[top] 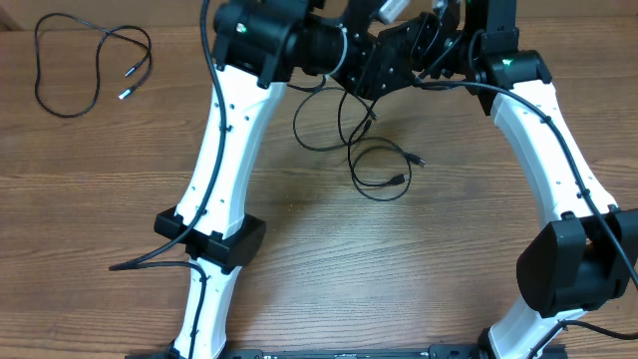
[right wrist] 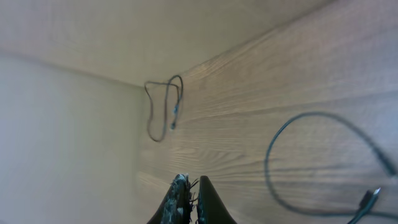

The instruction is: Untangle cables

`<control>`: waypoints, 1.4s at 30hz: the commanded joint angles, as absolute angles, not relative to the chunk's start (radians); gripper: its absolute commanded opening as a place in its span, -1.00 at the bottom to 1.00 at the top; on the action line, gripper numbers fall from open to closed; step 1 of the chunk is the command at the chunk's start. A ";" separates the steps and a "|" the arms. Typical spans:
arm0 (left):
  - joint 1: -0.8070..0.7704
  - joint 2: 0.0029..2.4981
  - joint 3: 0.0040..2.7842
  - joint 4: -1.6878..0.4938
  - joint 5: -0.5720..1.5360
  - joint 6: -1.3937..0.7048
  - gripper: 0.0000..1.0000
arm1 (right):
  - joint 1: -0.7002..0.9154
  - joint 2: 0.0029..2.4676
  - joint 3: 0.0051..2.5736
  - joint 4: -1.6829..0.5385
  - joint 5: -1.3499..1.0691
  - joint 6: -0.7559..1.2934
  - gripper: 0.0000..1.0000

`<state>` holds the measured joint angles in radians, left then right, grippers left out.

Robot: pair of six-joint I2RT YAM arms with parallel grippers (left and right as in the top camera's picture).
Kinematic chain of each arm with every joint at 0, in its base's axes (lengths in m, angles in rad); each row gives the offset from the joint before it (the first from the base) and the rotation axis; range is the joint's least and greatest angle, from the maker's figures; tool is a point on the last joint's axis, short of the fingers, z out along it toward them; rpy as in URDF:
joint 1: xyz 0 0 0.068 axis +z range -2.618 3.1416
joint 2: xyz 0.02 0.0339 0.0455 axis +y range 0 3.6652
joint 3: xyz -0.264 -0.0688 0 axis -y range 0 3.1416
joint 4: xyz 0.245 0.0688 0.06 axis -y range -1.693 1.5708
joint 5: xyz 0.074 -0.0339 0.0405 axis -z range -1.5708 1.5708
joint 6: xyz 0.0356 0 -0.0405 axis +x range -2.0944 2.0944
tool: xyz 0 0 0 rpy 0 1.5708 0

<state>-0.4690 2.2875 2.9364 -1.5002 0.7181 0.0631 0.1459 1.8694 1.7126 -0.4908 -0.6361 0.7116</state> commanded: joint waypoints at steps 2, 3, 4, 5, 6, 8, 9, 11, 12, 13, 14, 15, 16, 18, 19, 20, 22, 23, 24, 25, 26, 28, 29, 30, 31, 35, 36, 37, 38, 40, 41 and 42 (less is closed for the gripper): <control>-0.472 2.295 2.941 -1.480 0.640 0.094 0.14 | 0.152 1.863 1.715 -0.486 -0.661 0.978 -0.93; -0.472 2.295 2.941 -1.475 0.640 0.094 0.13 | 0.152 1.863 1.715 -0.486 -0.672 1.000 -0.92; -0.472 2.295 2.941 -1.469 0.640 0.094 0.14 | 0.152 1.863 1.715 -0.485 -0.680 1.012 -0.93; -0.472 2.295 2.941 -1.466 0.643 0.094 0.13 | 0.152 1.863 1.715 -0.486 -0.683 1.027 -0.92; -0.472 2.295 2.941 -1.461 0.647 0.094 0.12 | 0.152 1.863 1.715 -0.486 -0.686 1.034 -0.93; -0.473 2.295 2.941 -1.445 0.647 0.094 0.05 | 0.152 1.863 1.715 -0.485 -0.703 1.056 -0.92; -0.473 2.295 2.941 -1.439 0.647 0.094 0.01 | 0.152 1.863 1.715 -0.485 -0.713 1.067 -0.93; -0.472 2.295 2.941 -1.422 0.647 0.094 -0.06 | 0.152 1.863 1.715 -0.484 -0.729 1.076 -0.93; -0.471 2.295 2.941 -1.412 0.646 0.094 -0.09 | 0.152 1.863 1.715 -0.485 -0.737 1.077 -0.93; -0.469 2.295 2.941 -1.406 0.646 0.093 -0.13 | 0.152 1.863 1.715 -0.485 -0.741 1.077 -0.93; -0.466 2.295 2.941 -1.401 0.647 0.081 -0.15 | 0.152 1.863 1.715 -0.485 -0.746 1.077 -0.93; -0.463 2.295 2.941 -1.399 0.647 0.066 -0.15 | 0.152 1.863 1.715 -0.485 -0.746 1.077 -0.93; -0.459 2.295 2.941 -1.399 0.646 0.048 -0.15 | 0.152 1.863 1.715 -0.485 -0.746 1.077 -0.92; -0.446 2.295 2.941 -1.399 0.647 -0.017 -0.11 | 0.152 1.863 1.715 -0.486 -0.739 1.058 -0.92; -0.439 2.295 2.941 -1.399 0.647 -0.041 -0.07 | 0.152 1.863 1.715 -0.487 -0.713 1.018 -0.92; -0.430 2.295 2.941 -1.400 0.647 -0.062 -0.06 | 0.155 1.863 1.715 -0.492 -0.665 0.953 -0.92; -0.416 2.295 2.941 -1.406 0.646 -0.080 -0.04 | 0.164 1.863 1.715 -0.534 -0.518 0.820 -0.92; -0.408 2.295 2.941 -1.413 0.647 -0.081 -0.04 | 0.170 1.863 1.715 -0.566 -0.440 0.778 -0.93; -0.402 2.295 2.941 -1.422 0.646 -0.080 -0.03 | 0.178 1.863 1.715 -0.610 -0.332 0.735 -0.92; -0.395 2.295 2.941 -1.434 0.646 -0.080 -0.02 | 0.188 1.863 1.715 -0.651 -0.224 0.700 -0.92; -0.388 2.295 2.941 -1.443 0.646 -0.079 -0.01 | 0.198 1.863 1.715 -0.686 -0.127 0.667 -0.92; -0.375 2.295 2.941 -1.454 0.646 -0.079 0.02 | 0.221 1.863 1.715 -0.743 0.054 0.591 -0.92; -0.369 2.295 2.941 -1.455 0.646 -0.079 0.02 | 0.234 1.863 1.715 -0.764 0.125 0.554 -0.92; -0.365 2.295 2.941 -1.456 0.646 -0.079 0.02 | 0.250 1.863 1.715 -0.788 0.197 0.509 -0.92; -0.362 2.295 2.941 -1.456 0.647 -0.079 0.03 | 0.265 1.863 1.715 -0.812 0.265 0.472 -0.92; -0.361 2.295 2.941 -1.455 0.646 -0.079 0.05 | 0.307 1.863 1.715 -0.909 0.394 0.432 -0.92; -0.361 2.295 2.941 -1.455 0.646 -0.078 0.07 | 0.311 1.863 1.715 -0.936 0.396 0.433 -0.88; -0.361 2.295 2.941 -1.454 0.646 -0.078 0.09 | 0.313 1.863 1.715 -0.958 0.390 0.439 -0.85; -0.361 2.295 2.941 -1.454 0.646 -0.075 0.10 | 0.313 1.863 1.715 -0.983 0.376 0.448 -0.85; -0.361 2.295 2.941 -1.455 0.643 -0.074 0.20 | 0.313 1.863 1.715 -1.013 0.311 0.447 -0.80; -0.361 2.296 2.941 -1.454 0.638 -0.074 0.28 | 0.313 1.863 1.715 -1.021 0.263 0.447 -0.79; -0.361 2.297 2.941 -1.454 0.629 -0.075 0.31 | 0.313 1.863 1.715 -1.025 0.207 0.447 -0.79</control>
<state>-0.3584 2.2875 2.9364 -1.4517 0.6487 -0.0750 0.3157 1.8694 1.7126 -1.0176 0.2771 0.4698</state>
